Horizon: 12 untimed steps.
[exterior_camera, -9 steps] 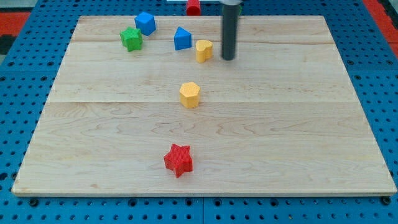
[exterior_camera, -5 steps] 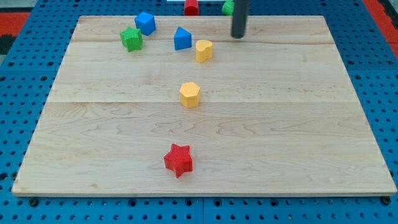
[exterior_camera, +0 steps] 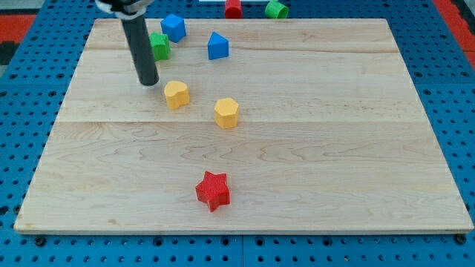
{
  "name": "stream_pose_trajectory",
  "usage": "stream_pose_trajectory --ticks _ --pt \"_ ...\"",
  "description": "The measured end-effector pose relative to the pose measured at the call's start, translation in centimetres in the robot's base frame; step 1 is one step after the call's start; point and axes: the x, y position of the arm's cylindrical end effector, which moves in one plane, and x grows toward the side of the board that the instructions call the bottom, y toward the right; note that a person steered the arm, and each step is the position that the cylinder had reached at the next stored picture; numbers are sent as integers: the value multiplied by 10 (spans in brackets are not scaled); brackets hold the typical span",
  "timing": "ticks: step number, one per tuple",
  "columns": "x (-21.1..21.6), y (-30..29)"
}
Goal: Place the green star to the top center of the board
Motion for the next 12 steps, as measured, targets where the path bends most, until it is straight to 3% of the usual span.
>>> stream_pose_trajectory --ticks 1,2,3,4,5,7,8,12 --pt "11 70" --pt "11 90" --pt "-2 23" --pt "-22 -87" --pt "-78 -71" --pt "-141 103" --pt "-158 143" --pt "-178 78"
